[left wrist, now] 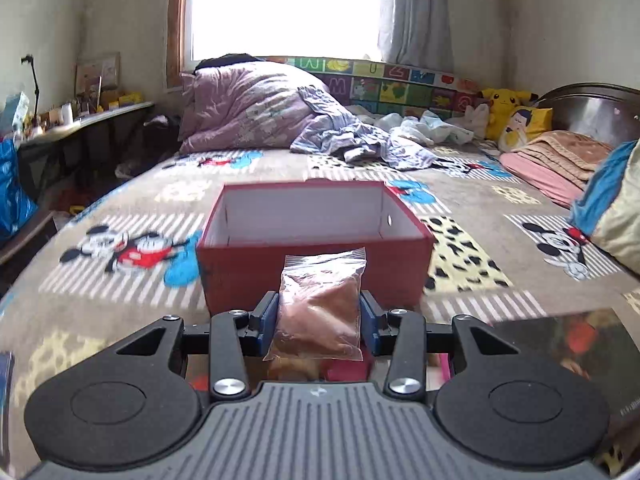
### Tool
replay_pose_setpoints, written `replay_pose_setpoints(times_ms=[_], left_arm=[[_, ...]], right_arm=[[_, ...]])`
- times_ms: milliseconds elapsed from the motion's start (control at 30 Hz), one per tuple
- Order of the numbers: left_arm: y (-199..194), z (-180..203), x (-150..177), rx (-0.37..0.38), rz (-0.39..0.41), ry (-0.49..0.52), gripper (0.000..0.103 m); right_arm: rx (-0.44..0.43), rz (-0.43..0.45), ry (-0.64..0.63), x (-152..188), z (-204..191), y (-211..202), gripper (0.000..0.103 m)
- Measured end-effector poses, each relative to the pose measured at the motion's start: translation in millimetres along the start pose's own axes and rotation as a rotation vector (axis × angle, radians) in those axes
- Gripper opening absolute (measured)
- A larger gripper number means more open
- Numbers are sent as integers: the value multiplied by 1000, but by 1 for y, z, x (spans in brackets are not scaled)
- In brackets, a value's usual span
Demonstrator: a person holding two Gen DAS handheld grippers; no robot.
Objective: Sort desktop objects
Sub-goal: 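Carry the orange bag with the left tool into the pink box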
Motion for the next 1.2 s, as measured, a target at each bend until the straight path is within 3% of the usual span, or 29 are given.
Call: replay_pose_setpoints(times_ms=[300,433,600,800,1200], left_arm=[[54,18,-41,-10,-11,4,41],[83,11,-63,-19,-26,-49,41],[131,-1,-77,-18,-117,-128,41],[187,-11,-71,-32,-259,-209,41],[249,-2,-55,-145,-414,-77,41]], right_arm=[[-3,0,30,-1,1,2,46],[-9,0,44,-2,3,3,46],[-12,3,55,-2,3,5,47],[-14,9,63,-2,4,7,48],[-12,21,70,-4,3,10,51]])
Point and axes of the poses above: each gripper's, at about its wrist camera, not at the fingertips, and y roughly the way its jaws point, z to its right, x to its underside, the point moved 4 cm from there along y, roughly the way its jaws point, and after that the axes turned 9 degrees about -y, right-handed, at the moved point
